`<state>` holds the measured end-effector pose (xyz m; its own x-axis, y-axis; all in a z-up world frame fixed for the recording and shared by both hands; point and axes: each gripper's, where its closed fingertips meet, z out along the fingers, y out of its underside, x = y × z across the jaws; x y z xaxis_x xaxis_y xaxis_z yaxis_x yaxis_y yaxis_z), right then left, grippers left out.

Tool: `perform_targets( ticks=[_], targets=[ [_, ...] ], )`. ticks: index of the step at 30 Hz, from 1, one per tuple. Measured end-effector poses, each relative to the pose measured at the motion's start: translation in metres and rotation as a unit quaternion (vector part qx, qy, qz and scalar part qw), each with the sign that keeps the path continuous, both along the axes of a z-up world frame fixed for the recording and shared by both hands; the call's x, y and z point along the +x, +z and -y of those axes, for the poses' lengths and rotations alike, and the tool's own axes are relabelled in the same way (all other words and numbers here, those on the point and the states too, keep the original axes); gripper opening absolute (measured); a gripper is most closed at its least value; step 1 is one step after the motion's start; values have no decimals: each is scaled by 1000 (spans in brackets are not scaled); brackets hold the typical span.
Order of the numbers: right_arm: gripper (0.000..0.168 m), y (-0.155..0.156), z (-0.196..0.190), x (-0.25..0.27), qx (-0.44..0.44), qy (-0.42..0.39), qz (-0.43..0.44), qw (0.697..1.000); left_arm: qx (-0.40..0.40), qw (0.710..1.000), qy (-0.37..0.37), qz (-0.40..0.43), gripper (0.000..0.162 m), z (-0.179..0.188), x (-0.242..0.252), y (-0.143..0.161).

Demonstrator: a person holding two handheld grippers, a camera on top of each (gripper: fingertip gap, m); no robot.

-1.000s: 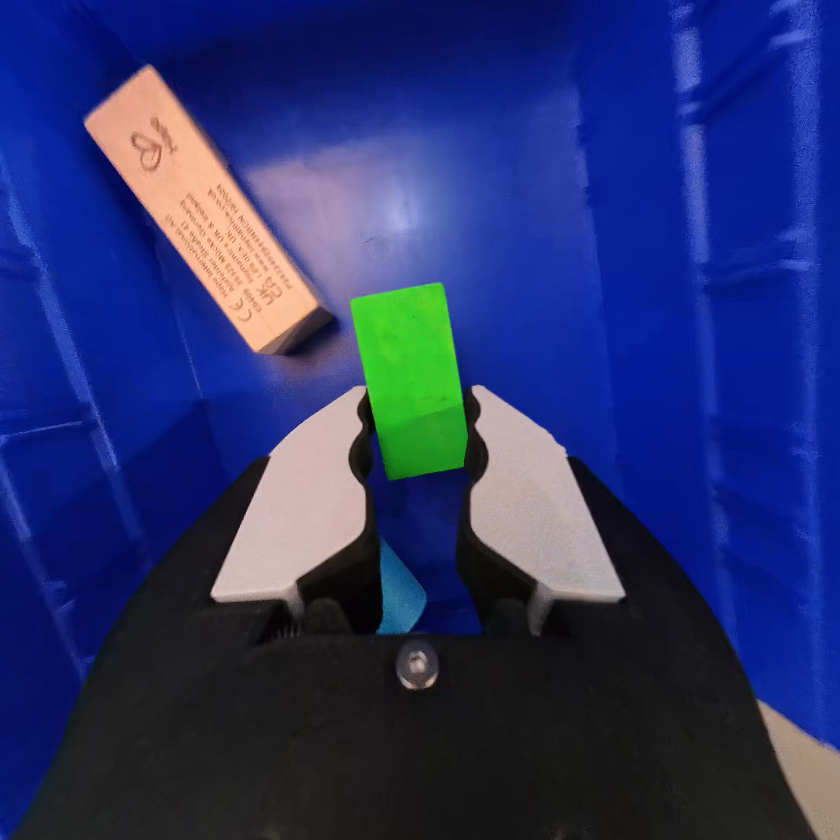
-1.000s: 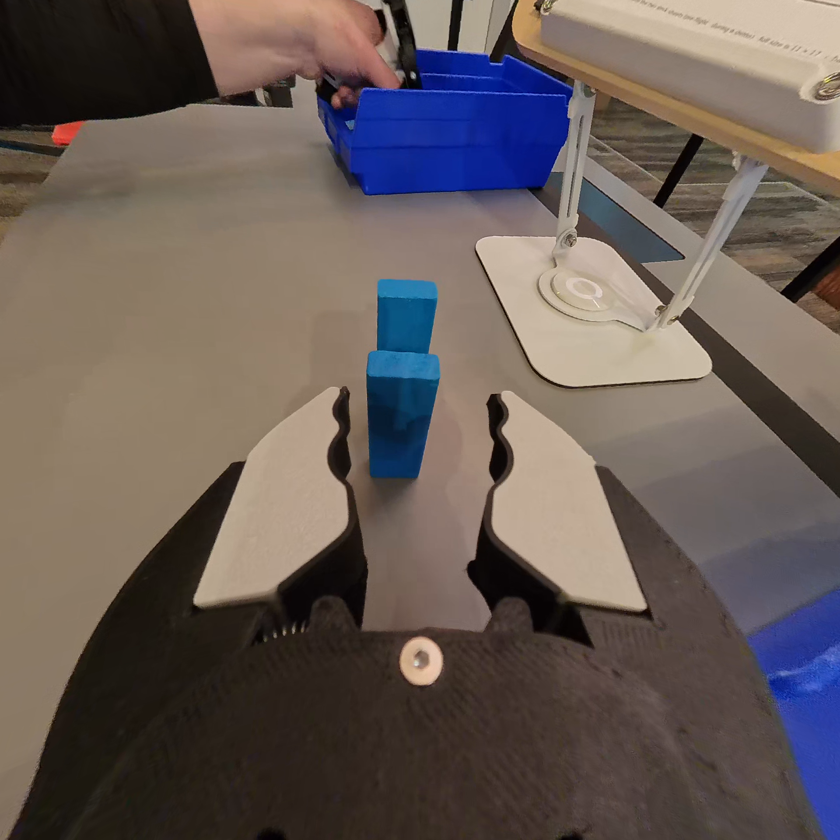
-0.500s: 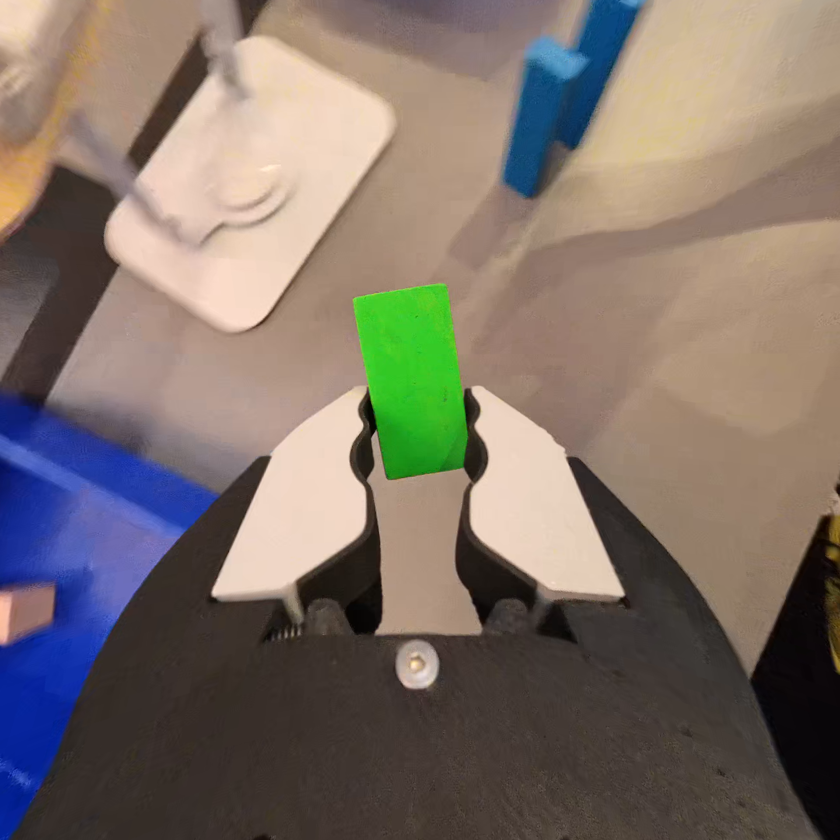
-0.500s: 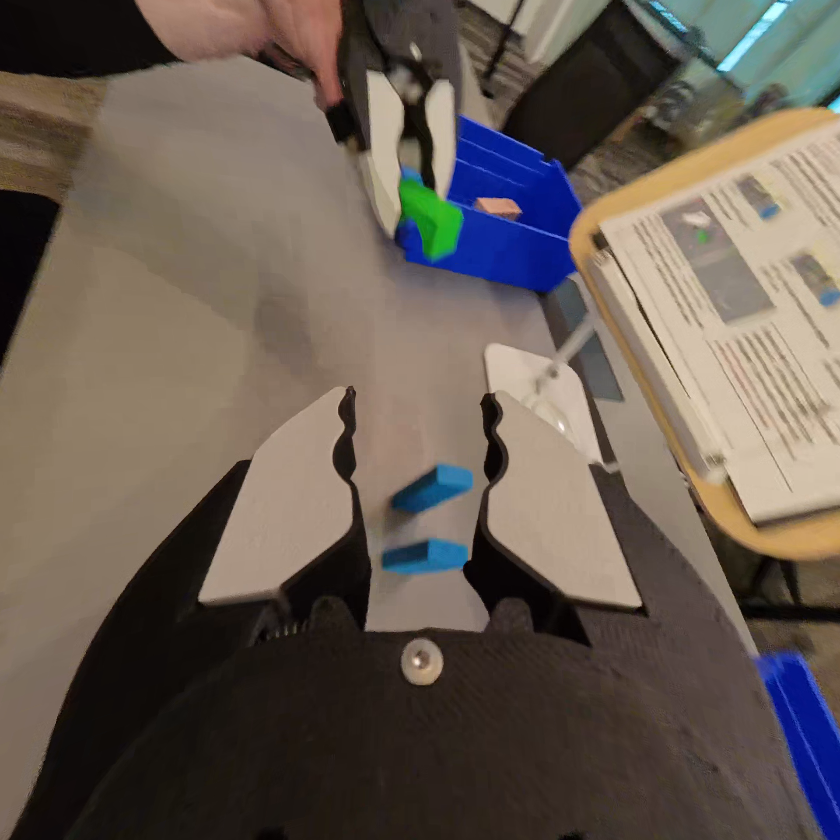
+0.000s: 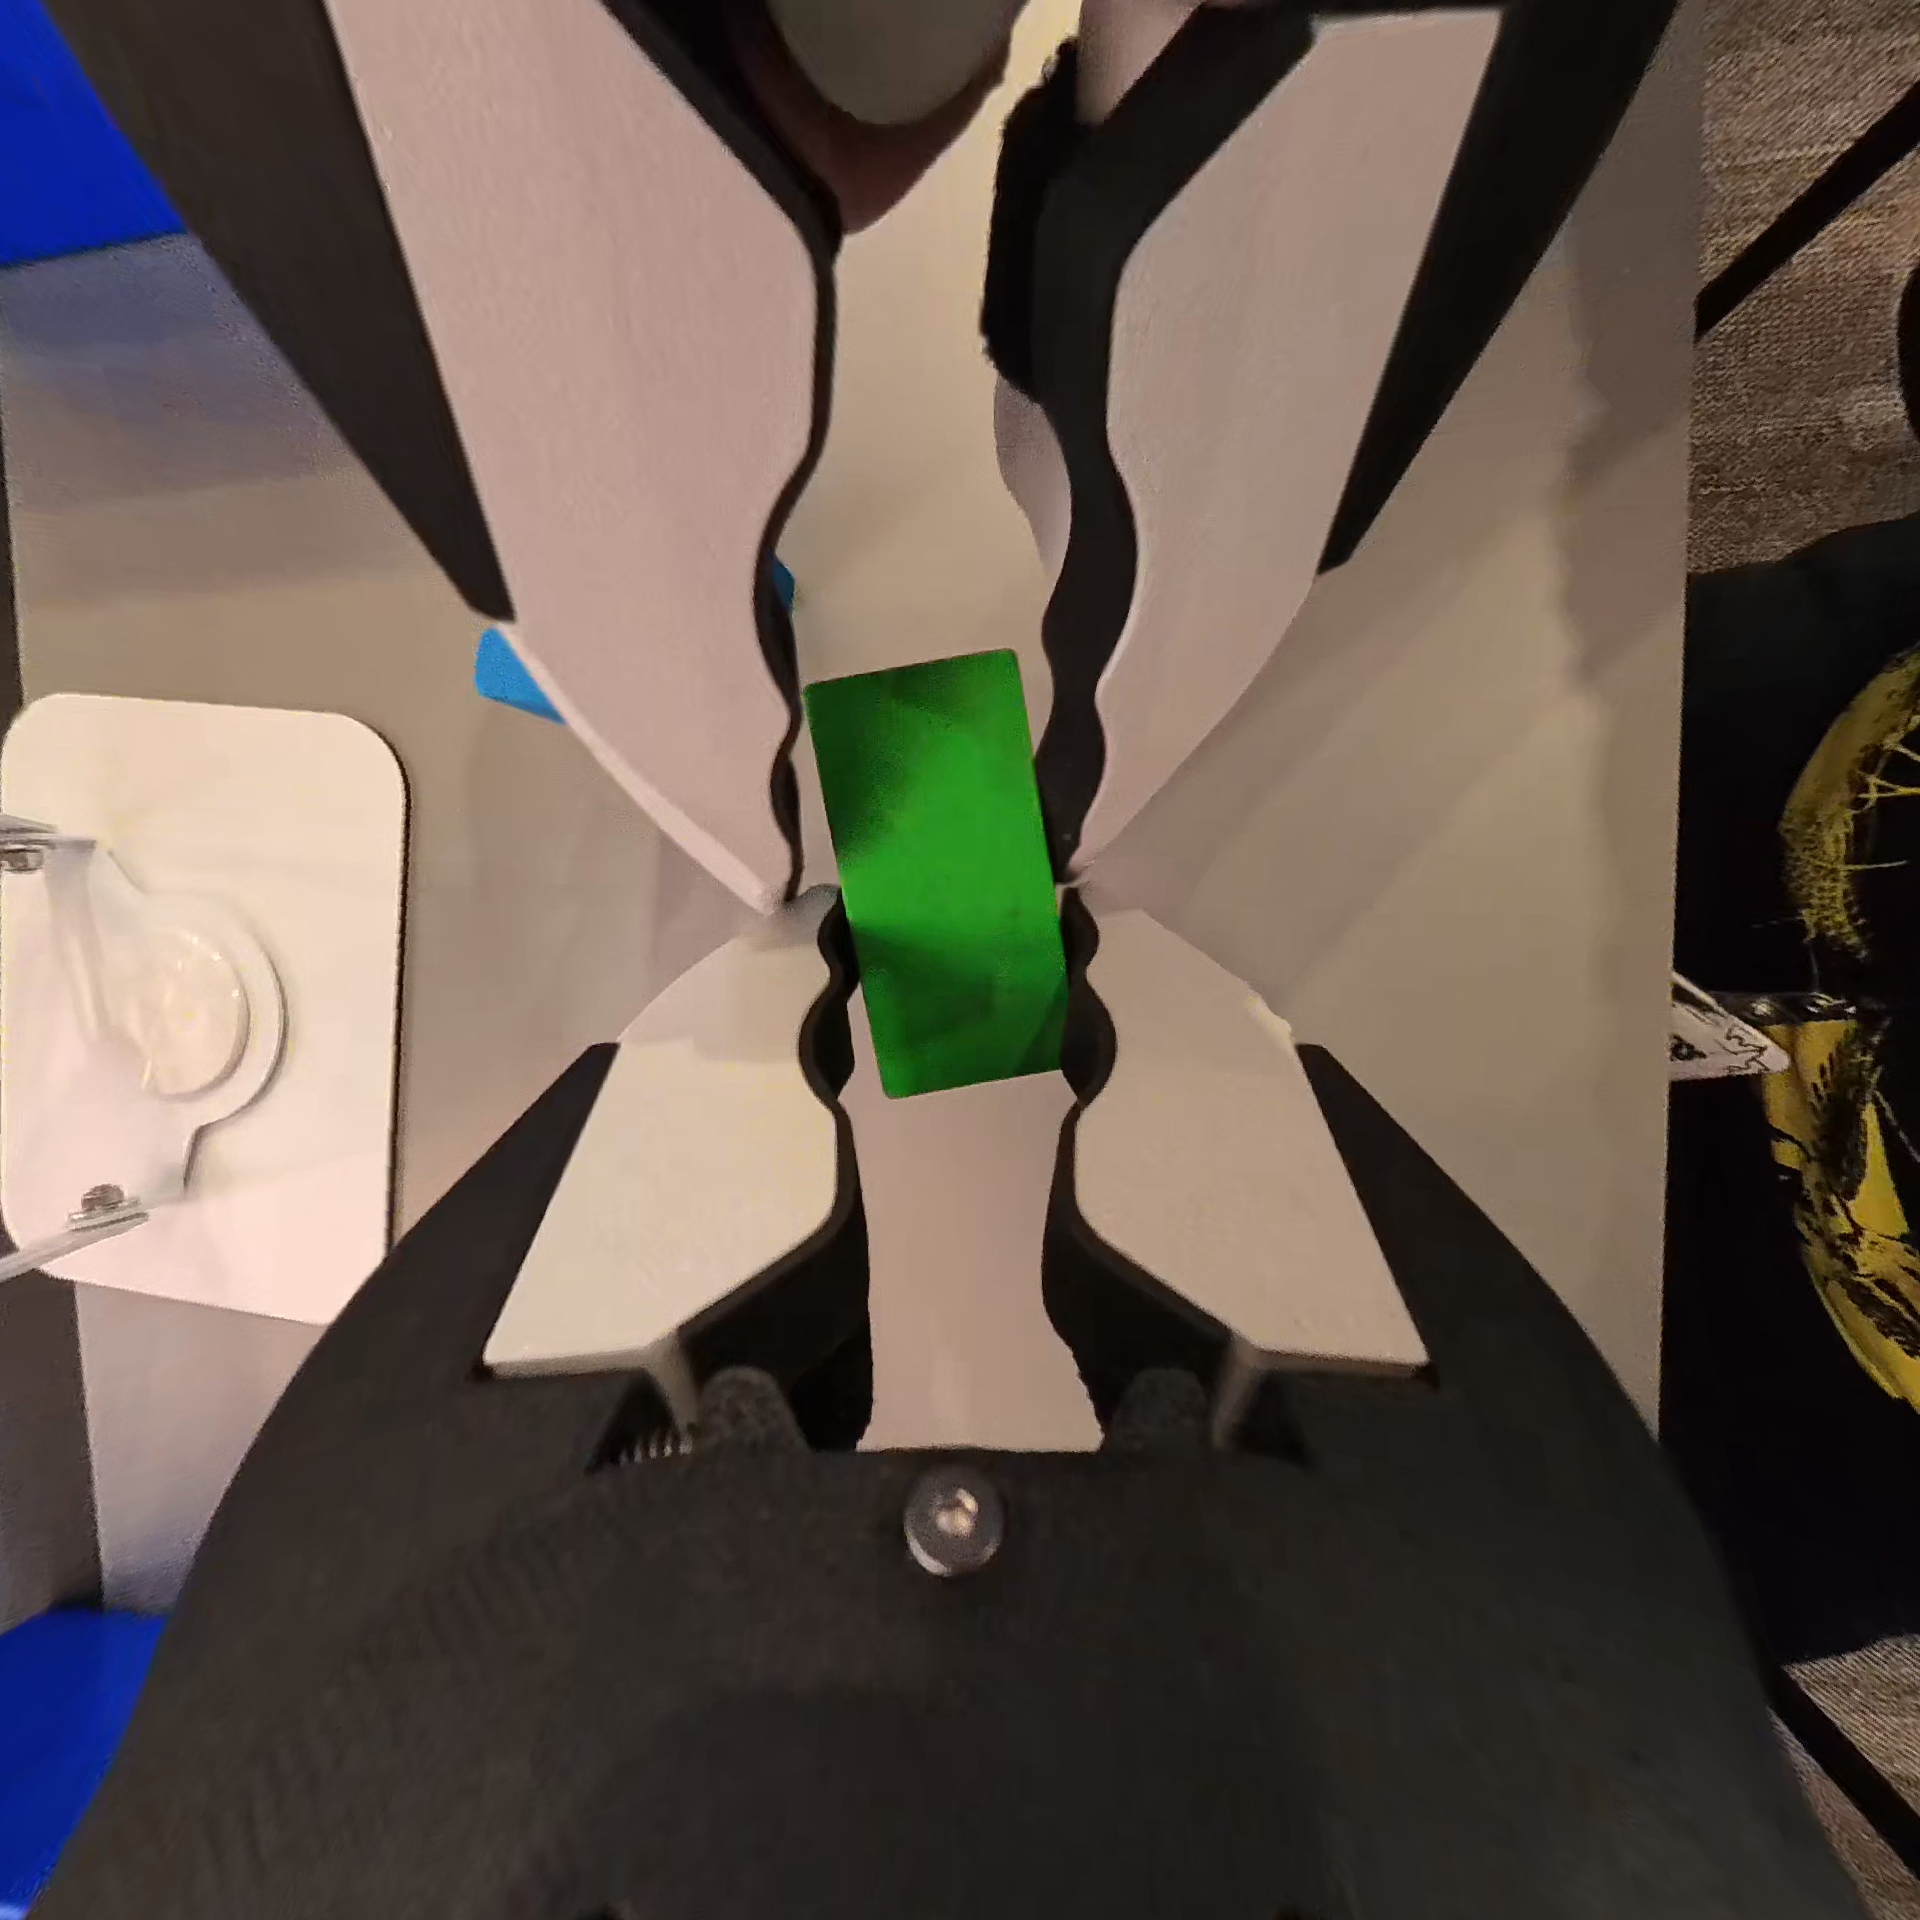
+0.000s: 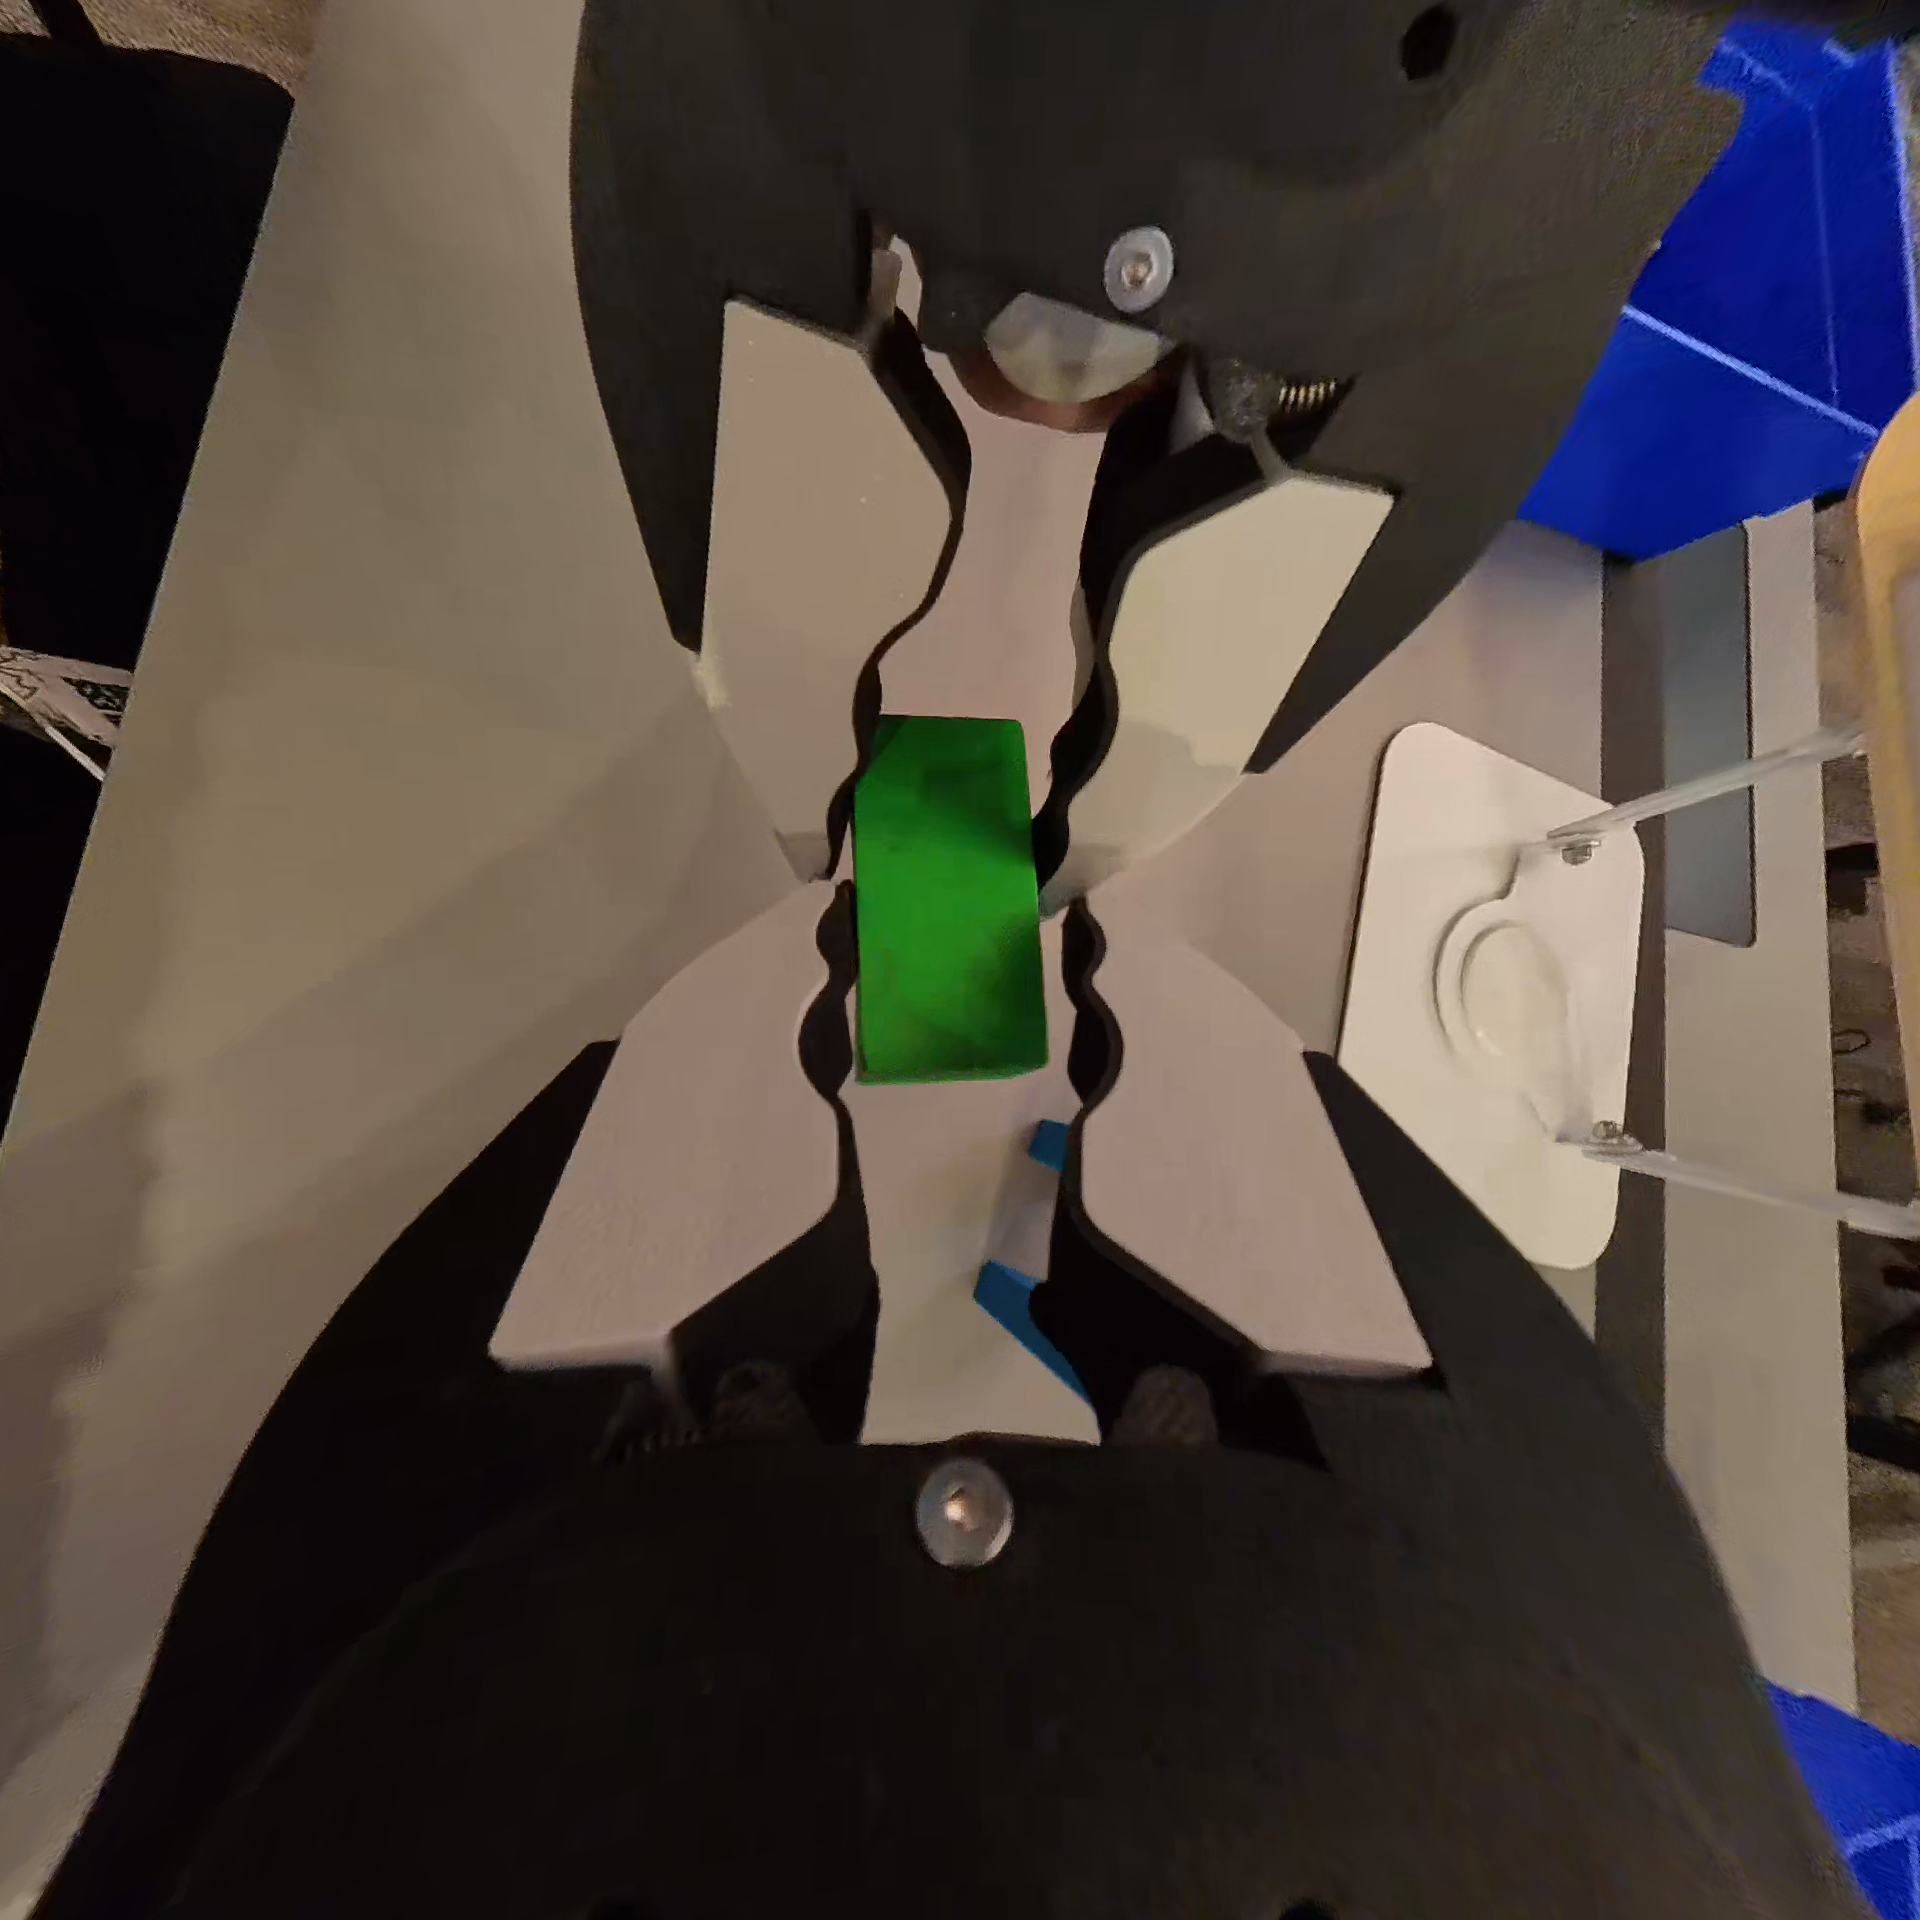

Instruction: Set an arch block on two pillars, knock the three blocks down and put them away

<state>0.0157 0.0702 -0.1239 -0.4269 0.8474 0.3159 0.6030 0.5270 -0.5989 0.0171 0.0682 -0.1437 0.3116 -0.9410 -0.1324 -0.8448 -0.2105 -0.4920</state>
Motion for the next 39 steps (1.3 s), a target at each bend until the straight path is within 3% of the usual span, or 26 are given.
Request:
perform_targets(
  ticks=[5, 7, 11, 16, 22, 39],
  targets=[
    [34, 6, -12, 11, -40, -14, -24, 999, 16, 999, 17, 39, 37, -12, 9, 11],
    [34, 13, -22, 18, -65, -24, -46, 997, 42, 996, 35, 64, 46, -19, 8, 22],
    [34, 22, -68, 36, -97, -102, -75, 987, 62, 984, 92, 136, 46, -31, -10, 36],
    [34, 7, -102, 50, -130, -160, -79, 975, 21, 968, 144, 203, 37, -36, -33, 10],
    [34, -9, -103, 49, -139, -173, -71, 972, -4, 961, 171, 218, 35, -40, -46, -21],
    [34, -27, -110, 43, -120, -190, -46, 973, -20, 962, 177, 209, 36, -44, -47, -48]
  ],
)
